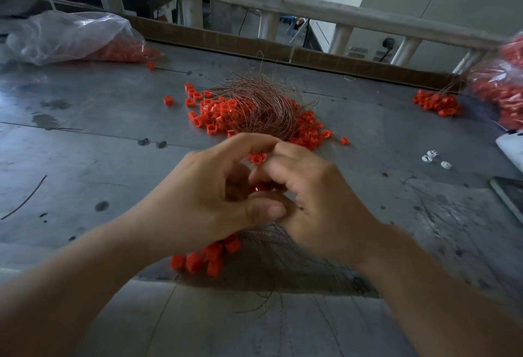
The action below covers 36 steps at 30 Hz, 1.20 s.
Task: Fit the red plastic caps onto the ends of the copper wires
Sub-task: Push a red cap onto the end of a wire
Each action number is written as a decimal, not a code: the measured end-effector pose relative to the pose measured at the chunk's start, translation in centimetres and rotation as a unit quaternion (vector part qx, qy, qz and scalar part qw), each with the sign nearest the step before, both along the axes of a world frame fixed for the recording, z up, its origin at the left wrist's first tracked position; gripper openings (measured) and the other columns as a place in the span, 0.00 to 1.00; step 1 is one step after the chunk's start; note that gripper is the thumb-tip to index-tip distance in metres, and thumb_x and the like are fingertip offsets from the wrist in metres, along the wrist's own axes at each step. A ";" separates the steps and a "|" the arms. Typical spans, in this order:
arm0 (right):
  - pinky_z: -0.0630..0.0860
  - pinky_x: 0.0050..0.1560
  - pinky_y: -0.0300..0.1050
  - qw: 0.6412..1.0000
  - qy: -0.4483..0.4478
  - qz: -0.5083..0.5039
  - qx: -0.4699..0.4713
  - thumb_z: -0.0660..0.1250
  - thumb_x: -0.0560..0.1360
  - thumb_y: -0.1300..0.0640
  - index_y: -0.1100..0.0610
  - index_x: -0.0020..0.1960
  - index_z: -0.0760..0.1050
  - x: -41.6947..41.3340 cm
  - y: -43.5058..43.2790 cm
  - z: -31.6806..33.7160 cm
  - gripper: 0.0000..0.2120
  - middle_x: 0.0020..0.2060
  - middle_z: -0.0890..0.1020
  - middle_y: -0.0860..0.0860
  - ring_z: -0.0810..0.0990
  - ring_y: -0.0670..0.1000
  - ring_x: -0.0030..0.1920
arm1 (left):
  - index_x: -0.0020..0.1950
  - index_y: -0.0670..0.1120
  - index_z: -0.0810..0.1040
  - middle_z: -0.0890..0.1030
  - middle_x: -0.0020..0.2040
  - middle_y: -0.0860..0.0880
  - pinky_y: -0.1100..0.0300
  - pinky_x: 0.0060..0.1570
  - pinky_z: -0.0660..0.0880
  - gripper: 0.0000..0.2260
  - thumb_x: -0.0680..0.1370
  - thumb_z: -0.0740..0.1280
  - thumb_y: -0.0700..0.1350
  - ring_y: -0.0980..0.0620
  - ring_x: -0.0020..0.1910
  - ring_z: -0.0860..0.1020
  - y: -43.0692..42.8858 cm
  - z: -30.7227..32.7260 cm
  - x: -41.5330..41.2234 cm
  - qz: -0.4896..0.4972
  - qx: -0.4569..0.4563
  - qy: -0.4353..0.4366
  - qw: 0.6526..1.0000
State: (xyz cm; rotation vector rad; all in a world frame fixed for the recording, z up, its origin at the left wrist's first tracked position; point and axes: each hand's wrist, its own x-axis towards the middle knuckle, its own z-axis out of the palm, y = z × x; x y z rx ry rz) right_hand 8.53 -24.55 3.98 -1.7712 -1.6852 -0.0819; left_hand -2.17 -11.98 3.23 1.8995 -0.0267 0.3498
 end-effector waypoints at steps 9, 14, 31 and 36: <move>0.69 0.39 0.33 1.000 0.029 0.007 0.007 0.65 0.66 0.68 0.63 0.41 0.76 -0.9 0.3 0.1 0.04 0.37 0.71 0.47 0.71 0.44 0.38 | 0.64 0.67 0.66 0.77 0.34 0.41 0.46 0.30 0.77 0.30 0.64 0.72 0.62 0.39 0.32 0.76 0.0 -0.2 -0.5 -0.003 -0.030 -0.018 0.999; 0.70 0.39 0.31 0.999 0.041 0.000 0.016 0.65 0.67 0.67 0.63 0.42 0.76 -1.0 0.2 0.1 0.04 0.37 0.72 0.46 0.71 0.43 0.38 | 0.62 0.63 0.68 0.78 0.36 0.41 0.60 0.30 0.77 0.29 0.64 0.73 0.55 0.47 0.30 0.79 -0.1 0.0 -0.5 -0.006 -0.059 -0.018 0.998; 0.71 0.42 0.28 0.982 0.183 0.000 0.047 0.68 0.69 0.52 0.48 0.52 0.73 -0.5 0.0 0.5 0.12 0.39 0.80 0.47 0.78 0.42 0.41 | 0.55 0.46 0.78 0.82 0.33 0.44 0.64 0.26 0.74 0.19 0.63 0.68 0.42 0.52 0.29 0.79 1.3 1.7 -0.5 -0.011 -0.284 -0.057 0.957; 0.68 0.40 0.26 0.987 0.156 -0.015 0.022 0.67 0.70 0.56 0.55 0.44 0.78 0.1 0.0 0.5 0.05 0.35 0.76 0.43 0.75 0.37 0.38 | 0.50 0.45 0.82 0.82 0.34 0.44 0.65 0.27 0.74 0.18 0.61 0.68 0.38 0.51 0.30 0.80 1.4 2.0 -0.6 -0.023 -0.305 -0.072 0.949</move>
